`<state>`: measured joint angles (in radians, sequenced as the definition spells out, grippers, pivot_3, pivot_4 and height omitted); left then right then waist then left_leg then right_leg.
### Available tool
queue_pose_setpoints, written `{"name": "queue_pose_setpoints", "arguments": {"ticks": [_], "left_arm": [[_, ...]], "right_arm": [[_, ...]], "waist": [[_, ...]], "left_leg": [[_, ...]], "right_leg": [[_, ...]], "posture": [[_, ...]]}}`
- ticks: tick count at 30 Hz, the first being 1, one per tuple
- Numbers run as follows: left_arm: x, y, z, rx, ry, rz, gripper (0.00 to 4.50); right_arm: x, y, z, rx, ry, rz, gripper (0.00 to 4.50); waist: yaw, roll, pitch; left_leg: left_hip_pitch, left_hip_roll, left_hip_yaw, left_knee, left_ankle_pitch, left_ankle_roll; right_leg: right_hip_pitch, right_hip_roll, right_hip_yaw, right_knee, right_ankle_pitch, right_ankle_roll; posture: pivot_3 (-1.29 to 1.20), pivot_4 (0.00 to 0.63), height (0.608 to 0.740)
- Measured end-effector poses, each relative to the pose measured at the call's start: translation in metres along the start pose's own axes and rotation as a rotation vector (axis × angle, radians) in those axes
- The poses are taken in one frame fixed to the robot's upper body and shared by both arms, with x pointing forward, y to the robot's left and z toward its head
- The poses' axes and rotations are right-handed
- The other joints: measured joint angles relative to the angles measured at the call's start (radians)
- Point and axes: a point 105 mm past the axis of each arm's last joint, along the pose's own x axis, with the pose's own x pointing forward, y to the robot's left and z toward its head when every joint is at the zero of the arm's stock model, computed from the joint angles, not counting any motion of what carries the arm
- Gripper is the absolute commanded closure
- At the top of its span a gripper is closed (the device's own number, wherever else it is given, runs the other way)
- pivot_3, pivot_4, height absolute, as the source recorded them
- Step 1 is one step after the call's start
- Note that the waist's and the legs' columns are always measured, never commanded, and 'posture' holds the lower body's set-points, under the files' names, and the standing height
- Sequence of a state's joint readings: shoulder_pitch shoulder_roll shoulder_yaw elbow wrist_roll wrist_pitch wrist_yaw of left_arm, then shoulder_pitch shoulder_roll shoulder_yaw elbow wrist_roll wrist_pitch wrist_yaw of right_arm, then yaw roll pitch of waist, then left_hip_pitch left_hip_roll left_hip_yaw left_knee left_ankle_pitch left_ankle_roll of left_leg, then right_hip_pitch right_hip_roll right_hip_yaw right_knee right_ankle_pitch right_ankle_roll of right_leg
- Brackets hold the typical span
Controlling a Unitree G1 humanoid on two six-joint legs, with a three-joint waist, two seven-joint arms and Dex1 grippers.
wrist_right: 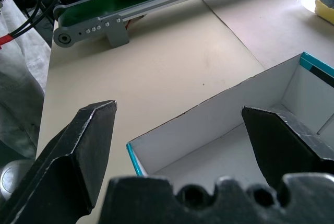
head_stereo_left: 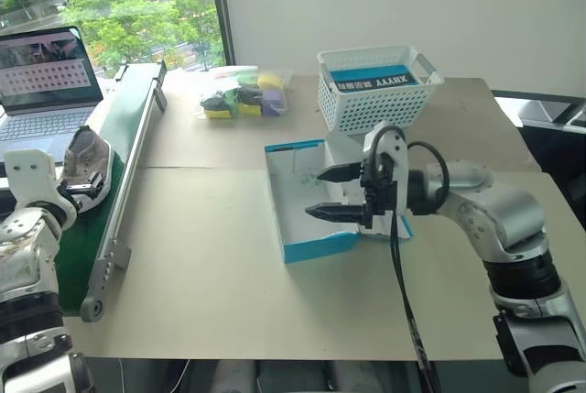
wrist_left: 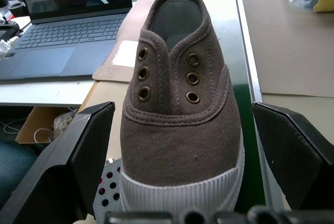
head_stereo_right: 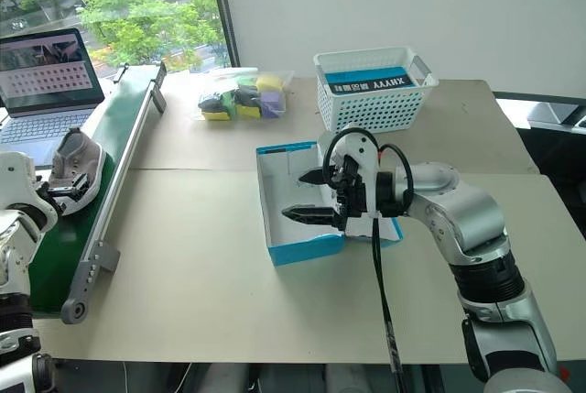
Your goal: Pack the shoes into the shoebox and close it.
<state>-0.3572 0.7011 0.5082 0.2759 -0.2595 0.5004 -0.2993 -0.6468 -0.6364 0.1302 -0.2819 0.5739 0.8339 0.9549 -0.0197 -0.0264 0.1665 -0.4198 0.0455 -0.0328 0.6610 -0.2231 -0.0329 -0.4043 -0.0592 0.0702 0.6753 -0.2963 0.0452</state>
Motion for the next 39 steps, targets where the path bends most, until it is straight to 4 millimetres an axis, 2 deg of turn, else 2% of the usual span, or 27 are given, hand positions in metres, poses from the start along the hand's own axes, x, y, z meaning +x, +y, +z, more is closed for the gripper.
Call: {"name": "queue_pose_setpoints", "arguments": {"ticks": [2,5,9,11,13,15,18,23,25,27,29,31,34,36,39], "left_arm": [[0.002,0.002,-0.006,-0.019,0.024,0.002,0.76],[0.004,0.0,-0.007,-0.052,0.03,-0.017,1.97],[0.004,0.001,-0.008,-0.122,0.038,-0.027,3.36],[0.004,0.001,-0.01,-0.155,0.04,-0.025,3.98],[0.005,-0.001,-0.011,-0.186,0.038,-0.021,4.36],[0.004,-0.004,-0.008,-0.198,0.026,-0.027,4.42],[0.006,-0.02,0.002,-0.237,-0.016,-0.065,4.42],[-0.004,-0.054,0.046,-0.21,-0.155,-0.176,4.42],[-0.011,-0.085,0.071,-0.223,-0.217,-0.281,4.42],[-0.025,-0.136,0.102,-0.245,-0.29,-0.452,4.42],[-0.042,-0.179,0.12,-0.254,-0.336,-0.605,4.42],[-0.054,-0.211,0.123,-0.267,-0.335,-0.704,4.42],[-0.06,-0.245,0.118,-0.297,-0.297,-0.784,4.42],[-0.068,-0.27,0.122,-0.308,-0.294,-0.861,4.42],[-0.078,-0.29,0.137,-0.311,-0.329,-0.935,4.42]], "right_arm": [[-0.001,-0.001,0.0,-0.004,0.002,-0.01,0.0],[-0.003,-0.003,-0.001,-0.004,0.007,-0.025,0.0],[-0.005,-0.005,-0.002,-0.008,0.02,-0.044,0.0],[-0.007,-0.006,-0.003,-0.008,0.026,-0.051,0.0],[-0.008,-0.007,-0.004,-0.006,0.031,-0.06,0.0],[-0.008,-0.007,-0.004,-0.006,0.031,-0.065,0.0],[-0.008,-0.008,-0.004,-0.006,0.031,-0.07,0.0],[-0.01,-0.01,0.003,0.02,-0.02,-0.085,0.0],[-0.012,-0.017,0.015,0.109,-0.133,-0.105,0.0],[-0.015,-0.035,0.036,0.207,-0.273,-0.164,0.0],[-0.02,-0.05,0.055,0.264,-0.37,-0.218,0.0],[-0.029,-0.063,0.065,0.334,-0.437,-0.276,0.0],[-0.039,-0.077,0.063,0.444,-0.485,-0.351,0.0],[-0.036,-0.078,0.058,0.505,-0.479,-0.358,0.0],[-0.028,-0.076,0.056,0.552,-0.469,-0.341,0.0]], "waist": [[-0.001,0.0,0.0],[0.0,0.0,0.0],[0.007,0.0,0.0],[0.007,0.0,0.0],[0.008,0.0,0.0],[0.009,0.0,0.0],[0.008,-0.002,0.0],[0.005,-0.004,0.0],[0.005,-0.004,0.0],[0.01,-0.004,0.001],[0.011,-0.004,0.001],[0.006,-0.004,0.0],[-0.003,-0.004,0.0],[-0.005,-0.004,0.001],[-0.01,-0.004,0.0]], "left_leg": [[0.0,0.0,0.0,0.0,0.0,0.0],[0.0,0.0,0.0,0.0,0.0,0.0],[0.001,0.0,0.0,0.0,0.001,0.0],[0.002,0.0,0.0,0.0,0.002,0.0],[0.002,0.0,0.0,0.0,0.002,0.0],[0.002,0.0,0.0,0.0,0.002,0.0],[0.001,0.0,0.0,0.0,0.002,0.0],[0.0,0.0,-0.001,0.0,0.002,0.0],[0.0,0.0,-0.001,0.0,0.002,0.0],[0.0,-0.001,-0.001,0.001,0.003,-0.002],[0.0,-0.001,-0.001,0.001,0.003,-0.001],[0.0,-0.001,-0.001,0.0,0.003,-0.001],[-0.002,0.0,-0.001,0.0,0.003,-0.001],[-0.004,-0.001,-0.001,0.0,0.003,-0.001],[-0.003,-0.001,0.0,0.0,0.003,-0.001]], "right_leg": [[0.0,0.0,0.0,0.0,0.0,0.0],[0.0,0.0,0.0,0.001,0.0,0.0],[0.001,0.0,0.0,0.003,0.0,0.0],[0.001,0.0,0.0,0.003,0.0,0.0],[0.001,0.0,0.0,0.003,0.0,0.0],[0.001,0.0,0.0,0.003,0.0,0.0],[0.0,0.0,0.0,0.003,0.0,0.0],[0.0,0.0,0.0,0.003,0.0,0.0],[0.0,0.0,0.0,0.003,0.0,0.0],[0.001,-0.001,0.0,0.004,0.0,0.0],[0.001,-0.001,0.0,0.003,0.0,0.0],[0.001,-0.001,0.0,0.006,0.0,0.0],[-0.001,0.0,0.001,0.006,0.0,0.0],[-0.002,0.0,0.001,0.005,0.0,0.0],[-0.002,0.0,0.001,0.005,0.0,0.0]], "posture": [[0.0,0.15,0.74],[0.0,0.15,0.74],[0.0,0.15,0.74],[0.0,0.15,0.74],[0.0,0.15,0.74],[0.0,0.15,0.74],[0.0,0.15,0.74],[0.0,0.15,0.74],[0.0,0.15,0.74],[0.0,0.15,0.74],[0.0,0.15,0.74],[0.0,0.15,0.74],[0.0,0.15,0.74],[0.0,0.15,0.74],[0.0,0.15,0.74]]}}
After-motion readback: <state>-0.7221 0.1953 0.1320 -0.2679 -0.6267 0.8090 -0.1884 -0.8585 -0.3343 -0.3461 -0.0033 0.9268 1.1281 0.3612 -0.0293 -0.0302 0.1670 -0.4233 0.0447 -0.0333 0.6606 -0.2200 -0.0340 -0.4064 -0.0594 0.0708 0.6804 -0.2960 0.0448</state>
